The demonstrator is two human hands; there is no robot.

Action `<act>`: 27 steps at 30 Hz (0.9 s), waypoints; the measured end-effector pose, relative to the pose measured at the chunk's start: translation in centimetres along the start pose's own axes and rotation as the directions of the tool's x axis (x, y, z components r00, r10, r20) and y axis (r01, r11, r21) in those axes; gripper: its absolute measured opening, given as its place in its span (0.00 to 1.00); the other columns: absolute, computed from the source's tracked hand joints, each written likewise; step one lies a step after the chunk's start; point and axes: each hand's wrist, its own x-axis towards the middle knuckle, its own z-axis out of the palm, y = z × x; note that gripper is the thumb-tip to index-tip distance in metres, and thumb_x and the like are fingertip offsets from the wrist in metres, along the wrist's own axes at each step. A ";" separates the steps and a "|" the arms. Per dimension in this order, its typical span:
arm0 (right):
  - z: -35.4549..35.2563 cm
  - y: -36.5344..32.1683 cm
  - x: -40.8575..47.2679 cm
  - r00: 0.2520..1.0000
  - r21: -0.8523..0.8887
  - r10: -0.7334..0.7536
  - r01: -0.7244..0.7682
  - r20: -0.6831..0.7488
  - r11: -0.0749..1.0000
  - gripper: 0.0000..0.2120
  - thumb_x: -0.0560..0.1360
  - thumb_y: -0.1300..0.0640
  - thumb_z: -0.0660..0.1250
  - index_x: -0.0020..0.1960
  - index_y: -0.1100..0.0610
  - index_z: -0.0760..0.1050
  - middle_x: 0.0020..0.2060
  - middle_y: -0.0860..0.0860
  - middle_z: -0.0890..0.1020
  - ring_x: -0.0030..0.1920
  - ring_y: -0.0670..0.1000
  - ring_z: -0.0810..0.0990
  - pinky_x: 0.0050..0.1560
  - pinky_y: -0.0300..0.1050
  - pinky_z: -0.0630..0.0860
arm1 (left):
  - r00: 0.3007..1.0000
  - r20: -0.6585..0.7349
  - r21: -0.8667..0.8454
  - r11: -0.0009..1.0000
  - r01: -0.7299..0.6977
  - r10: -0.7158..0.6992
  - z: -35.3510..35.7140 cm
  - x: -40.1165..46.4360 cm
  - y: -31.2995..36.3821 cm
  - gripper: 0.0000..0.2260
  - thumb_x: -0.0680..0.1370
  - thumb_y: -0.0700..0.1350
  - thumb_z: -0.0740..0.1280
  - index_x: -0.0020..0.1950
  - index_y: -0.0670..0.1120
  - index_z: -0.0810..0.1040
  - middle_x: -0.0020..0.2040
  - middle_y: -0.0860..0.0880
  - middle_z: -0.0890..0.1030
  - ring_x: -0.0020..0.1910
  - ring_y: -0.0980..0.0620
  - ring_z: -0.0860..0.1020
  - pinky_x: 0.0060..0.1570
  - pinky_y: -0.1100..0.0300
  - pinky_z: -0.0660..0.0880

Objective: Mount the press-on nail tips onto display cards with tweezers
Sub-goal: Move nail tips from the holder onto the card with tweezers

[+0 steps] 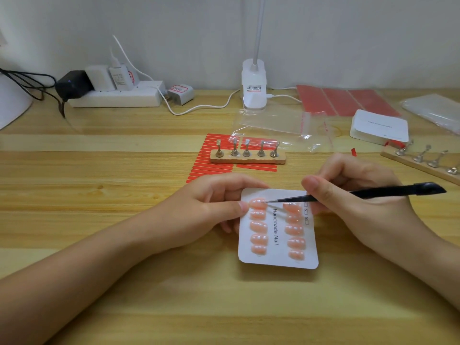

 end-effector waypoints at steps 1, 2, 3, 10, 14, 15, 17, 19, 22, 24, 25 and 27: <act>0.0 0.0 0.0 1.000 -0.002 -0.009 0.009 0.000 1.000 0.12 0.65 0.45 0.72 0.31 0.51 0.75 0.28 0.49 0.80 0.30 0.54 0.79 0.32 0.51 0.74 | 1.000 -0.007 -0.013 1.000 -0.004 0.004 0.0 0.0 0.0 0.15 0.77 0.33 0.59 0.55 0.51 0.76 0.43 0.50 0.82 0.35 0.58 0.77 0.33 0.69 0.72; 0.0 0.1 0.0 1.000 -0.010 -0.017 0.017 -0.001 1.000 0.13 0.66 0.44 0.72 0.31 0.51 0.75 0.28 0.48 0.81 0.29 0.51 0.79 0.31 0.48 0.75 | 1.000 -0.017 -0.026 1.000 -0.008 0.008 0.0 0.0 -0.1 0.16 0.77 0.32 0.59 0.54 0.51 0.76 0.41 0.52 0.82 0.34 0.59 0.77 0.33 0.68 0.73; 0.1 0.2 0.0 1.000 -0.015 -0.023 0.023 -0.004 1.000 0.13 0.67 0.44 0.71 0.32 0.51 0.75 0.28 0.47 0.81 0.29 0.48 0.79 0.31 0.45 0.75 | 0.999 -0.030 -0.033 0.999 -0.015 0.014 0.0 0.0 -0.1 0.16 0.77 0.32 0.59 0.54 0.52 0.77 0.39 0.53 0.81 0.33 0.59 0.77 0.32 0.68 0.73; -0.5 1.5 0.4 0.990 0.274 0.079 -0.044 -0.118 0.961 0.14 0.61 0.38 0.71 0.30 0.48 0.77 0.24 0.46 0.77 0.26 0.43 0.74 0.31 0.31 0.72 | 0.994 -0.105 -0.050 0.998 -0.047 0.041 0.4 0.5 -0.4 0.17 0.77 0.32 0.59 0.52 0.54 0.77 0.34 0.49 0.79 0.27 0.58 0.76 0.27 0.67 0.73; -0.2 1.3 0.2 0.996 0.173 0.061 -0.050 -0.060 0.984 0.13 0.64 0.41 0.72 0.30 0.48 0.76 0.23 0.47 0.77 0.24 0.43 0.71 0.29 0.33 0.70 | 0.994 -0.092 -0.042 0.998 -0.054 0.050 0.5 0.5 -0.5 0.15 0.77 0.34 0.60 0.54 0.54 0.76 0.32 0.52 0.80 0.27 0.58 0.76 0.26 0.68 0.72; -0.1 1.2 0.2 0.997 0.167 0.064 -0.054 -0.053 0.984 0.13 0.66 0.42 0.72 0.29 0.48 0.76 0.22 0.48 0.77 0.24 0.43 0.71 0.29 0.33 0.70 | 0.995 -0.092 -0.044 0.998 -0.054 0.050 0.5 0.5 -0.5 0.15 0.77 0.35 0.61 0.54 0.54 0.76 0.33 0.52 0.80 0.28 0.58 0.76 0.26 0.68 0.72; 0.0 1.1 0.3 0.995 0.159 0.081 -0.072 -0.052 0.985 0.13 0.65 0.42 0.70 0.27 0.49 0.74 0.21 0.48 0.76 0.24 0.44 0.71 0.30 0.33 0.69 | 0.995 -0.093 -0.041 0.998 -0.051 0.047 0.5 0.6 -0.5 0.14 0.77 0.36 0.61 0.55 0.54 0.76 0.34 0.51 0.81 0.29 0.58 0.77 0.26 0.67 0.72; 0.0 0.9 0.2 0.994 0.133 0.093 -0.085 -0.054 0.987 0.13 0.63 0.42 0.67 0.26 0.50 0.73 0.21 0.49 0.76 0.25 0.46 0.73 0.30 0.33 0.70 | 0.994 -0.094 -0.031 0.998 -0.049 0.046 0.4 0.6 -0.6 0.15 0.77 0.35 0.61 0.56 0.54 0.76 0.34 0.51 0.81 0.29 0.58 0.77 0.26 0.67 0.72; 0.0 0.7 0.3 0.994 0.121 0.096 -0.089 -0.054 0.989 0.14 0.62 0.42 0.67 0.25 0.50 0.72 0.20 0.49 0.75 0.26 0.48 0.74 0.30 0.34 0.70 | 0.995 -0.092 -0.020 0.999 -0.050 0.048 0.5 0.6 -0.6 0.16 0.78 0.34 0.60 0.56 0.54 0.75 0.35 0.53 0.81 0.30 0.58 0.77 0.27 0.67 0.72; 0.0 0.7 0.3 0.994 0.122 0.097 -0.090 -0.051 0.988 0.13 0.62 0.43 0.67 0.26 0.50 0.73 0.19 0.48 0.74 0.26 0.49 0.74 0.30 0.34 0.70 | 0.993 -0.103 -0.025 0.998 -0.053 0.050 0.5 0.6 -0.6 0.16 0.77 0.34 0.60 0.55 0.55 0.76 0.36 0.52 0.82 0.30 0.59 0.77 0.27 0.67 0.73; 0.0 0.8 0.3 0.994 0.119 0.098 -0.091 -0.047 0.989 0.13 0.62 0.43 0.67 0.26 0.50 0.73 0.19 0.47 0.75 0.26 0.49 0.74 0.31 0.34 0.70 | 0.993 -0.106 -0.027 0.998 -0.054 0.051 0.5 0.6 -0.6 0.16 0.77 0.34 0.61 0.54 0.55 0.76 0.38 0.51 0.82 0.30 0.59 0.78 0.27 0.67 0.73; 0.0 0.8 0.4 0.994 0.128 0.101 -0.096 -0.036 0.987 0.12 0.62 0.43 0.67 0.28 0.50 0.74 0.20 0.47 0.75 0.26 0.48 0.73 0.31 0.34 0.71 | 0.993 -0.108 -0.026 0.998 -0.056 0.053 0.5 0.6 -0.6 0.16 0.77 0.34 0.61 0.54 0.55 0.76 0.41 0.44 0.83 0.31 0.58 0.78 0.27 0.66 0.74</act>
